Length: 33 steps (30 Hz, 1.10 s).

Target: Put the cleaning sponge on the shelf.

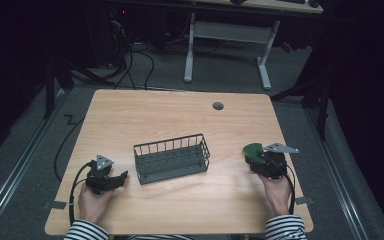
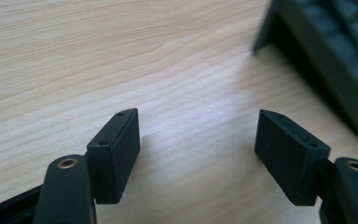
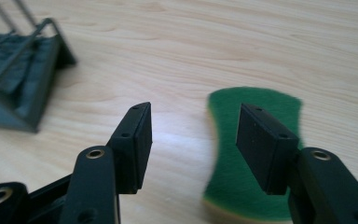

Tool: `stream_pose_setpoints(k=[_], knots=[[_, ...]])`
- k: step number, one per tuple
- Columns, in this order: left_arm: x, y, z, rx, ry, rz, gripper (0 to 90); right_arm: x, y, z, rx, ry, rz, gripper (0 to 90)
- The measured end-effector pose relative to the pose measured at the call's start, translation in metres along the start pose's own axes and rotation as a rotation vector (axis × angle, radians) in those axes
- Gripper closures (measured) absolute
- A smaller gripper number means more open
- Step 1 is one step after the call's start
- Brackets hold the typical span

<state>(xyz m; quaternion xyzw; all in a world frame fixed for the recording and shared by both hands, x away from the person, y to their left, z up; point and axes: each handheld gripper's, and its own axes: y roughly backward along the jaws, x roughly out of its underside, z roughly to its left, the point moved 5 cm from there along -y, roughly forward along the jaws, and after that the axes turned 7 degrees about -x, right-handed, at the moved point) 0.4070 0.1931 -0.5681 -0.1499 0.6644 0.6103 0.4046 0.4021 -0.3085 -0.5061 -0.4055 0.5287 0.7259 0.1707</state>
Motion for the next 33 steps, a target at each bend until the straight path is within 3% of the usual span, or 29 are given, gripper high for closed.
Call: stream_pose_setpoints(k=[6,14,21,27,33], knots=[[0.000,-0.004,0.009,-0.013,0.021,-0.032,30.7,0.000,-0.009,-0.024,0.055,-0.048,0.057,39.7],[0.000,-0.004,0.010,-0.028,0.032,-0.025,26.8,0.001,-0.019,-0.041,0.064,-0.105,0.178,32.4],[0.000,-0.004,0.010,-0.028,0.033,-0.024,26.7,-0.004,-0.028,-0.047,0.068,-0.113,0.270,23.4],[0.000,-0.004,0.010,-0.029,0.032,-0.024,26.6,-0.007,-0.037,-0.049,0.060,-0.121,0.360,20.6],[0.000,-0.004,0.009,-0.028,0.030,-0.025,26.5,-0.005,-0.043,-0.052,0.064,-0.144,0.415,21.1]])
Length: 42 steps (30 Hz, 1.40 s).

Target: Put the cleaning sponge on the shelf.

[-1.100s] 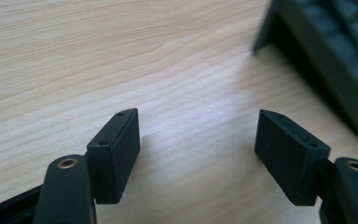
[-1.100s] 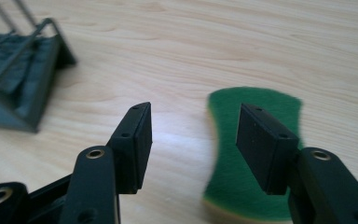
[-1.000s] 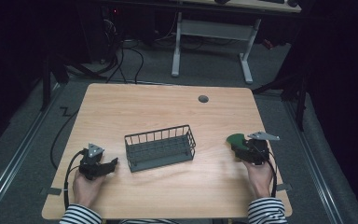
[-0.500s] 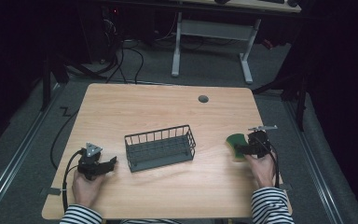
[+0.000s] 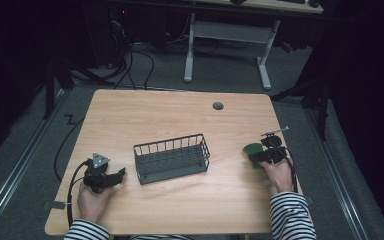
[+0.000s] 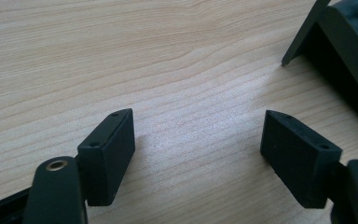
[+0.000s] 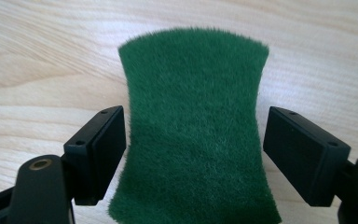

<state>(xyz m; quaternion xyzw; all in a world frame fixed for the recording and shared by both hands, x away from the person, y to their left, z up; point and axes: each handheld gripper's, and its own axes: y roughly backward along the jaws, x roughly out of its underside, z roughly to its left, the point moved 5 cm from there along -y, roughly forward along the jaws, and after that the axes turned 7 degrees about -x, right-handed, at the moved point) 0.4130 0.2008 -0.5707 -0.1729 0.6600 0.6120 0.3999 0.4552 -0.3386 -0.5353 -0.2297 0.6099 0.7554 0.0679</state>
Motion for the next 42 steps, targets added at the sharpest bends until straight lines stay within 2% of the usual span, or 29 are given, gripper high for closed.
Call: stream_pose_setpoints(k=[5,8,19,22,25,29,36,42], knots=[[0.000,0.000,0.000,0.000,0.001,0.000,26.5,0.001,-0.004,-0.002,-0.013,-0.010,0.025,22.9],[0.000,0.000,0.000,0.000,0.000,0.000,26.5,0.002,-0.006,-0.001,-0.021,0.000,0.036,26.2],[0.000,0.000,0.000,0.000,0.000,0.000,26.4,0.002,-0.006,-0.001,-0.017,-0.013,0.037,28.3],[0.000,0.000,0.000,0.001,-0.001,0.000,26.4,0.001,-0.002,-0.002,-0.017,-0.025,0.020,28.6],[0.000,0.000,-0.001,0.005,-0.005,-0.001,26.4,0.000,0.006,-0.001,-0.031,-0.041,-0.021,28.8],[0.000,0.000,-0.001,0.007,-0.007,-0.001,26.4,0.001,0.014,0.004,-0.043,-0.028,-0.055,28.9],[0.000,0.000,-0.002,0.008,-0.007,0.001,26.3,0.000,0.026,0.015,-0.070,0.003,-0.096,28.9],[0.000,0.000,-0.002,0.009,-0.007,0.001,26.2,-0.001,0.041,0.028,-0.067,0.065,-0.117,29.2]])
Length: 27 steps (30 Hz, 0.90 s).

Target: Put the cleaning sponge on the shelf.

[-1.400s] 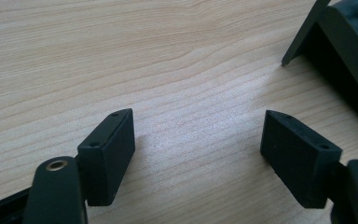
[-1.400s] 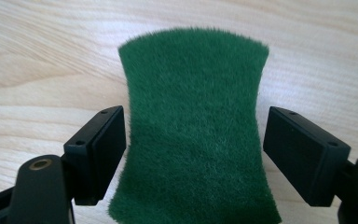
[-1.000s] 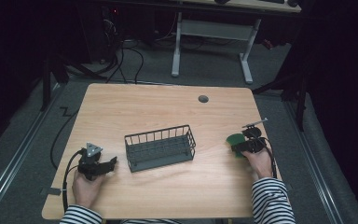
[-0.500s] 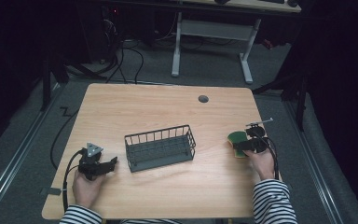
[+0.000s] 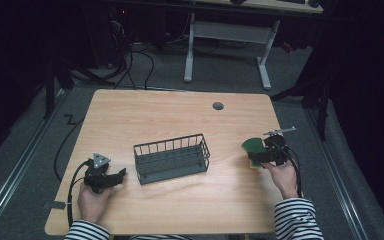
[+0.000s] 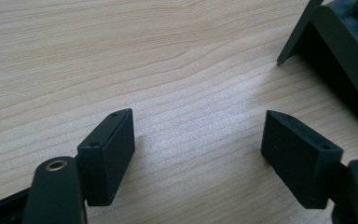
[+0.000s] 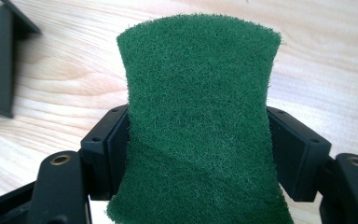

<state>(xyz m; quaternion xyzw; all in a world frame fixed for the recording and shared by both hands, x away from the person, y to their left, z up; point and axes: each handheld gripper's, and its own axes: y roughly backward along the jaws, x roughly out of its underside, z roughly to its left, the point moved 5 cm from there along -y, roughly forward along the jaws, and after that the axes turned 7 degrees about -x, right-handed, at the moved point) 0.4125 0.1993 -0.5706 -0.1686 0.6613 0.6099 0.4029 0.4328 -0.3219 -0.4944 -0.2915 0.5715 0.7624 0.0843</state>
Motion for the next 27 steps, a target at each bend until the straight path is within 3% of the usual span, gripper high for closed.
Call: stream_pose_setpoints(k=[8,21,23,25,27], knots=[[0.000,0.000,0.000,0.002,0.001,-0.002,26.7,-0.010,0.009,0.022,-0.022,0.080,-0.029,29.5],[0.000,0.000,-0.001,0.002,0.001,-0.003,26.7,-0.028,0.017,0.056,-0.084,0.154,-0.063,29.8],[0.000,0.000,-0.001,0.002,0.000,-0.002,26.5,-0.032,0.019,0.062,-0.110,0.154,-0.068,29.8],[0.000,0.000,-0.001,0.003,0.000,-0.002,26.4,-0.035,0.022,0.072,-0.175,0.143,-0.085,29.8],[0.000,0.000,-0.001,0.003,0.000,-0.002,26.4,-0.040,0.027,0.084,-0.202,0.164,-0.097,29.8]])
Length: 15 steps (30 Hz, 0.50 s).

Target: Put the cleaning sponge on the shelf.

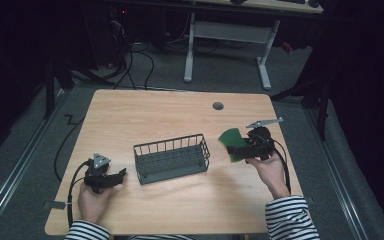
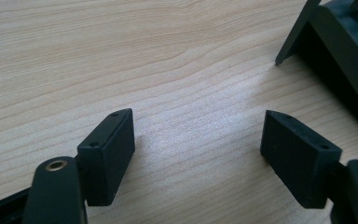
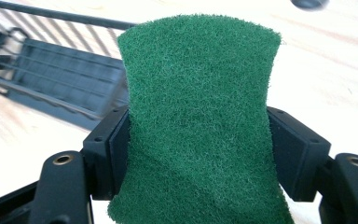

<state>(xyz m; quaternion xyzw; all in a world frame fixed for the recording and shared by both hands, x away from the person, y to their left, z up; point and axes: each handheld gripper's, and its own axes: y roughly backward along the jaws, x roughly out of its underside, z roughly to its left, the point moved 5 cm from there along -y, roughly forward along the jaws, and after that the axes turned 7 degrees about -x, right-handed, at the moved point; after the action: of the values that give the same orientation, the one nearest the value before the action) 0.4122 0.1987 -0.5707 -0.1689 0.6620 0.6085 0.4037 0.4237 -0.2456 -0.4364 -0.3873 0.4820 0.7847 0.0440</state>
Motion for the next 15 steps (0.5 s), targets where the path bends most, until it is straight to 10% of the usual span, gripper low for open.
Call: stream_pose_setpoints(k=[15], knots=[[0.000,0.000,0.000,0.001,0.000,0.000,26.3,-0.046,-0.016,0.049,-0.039,0.137,0.003,29.9]])
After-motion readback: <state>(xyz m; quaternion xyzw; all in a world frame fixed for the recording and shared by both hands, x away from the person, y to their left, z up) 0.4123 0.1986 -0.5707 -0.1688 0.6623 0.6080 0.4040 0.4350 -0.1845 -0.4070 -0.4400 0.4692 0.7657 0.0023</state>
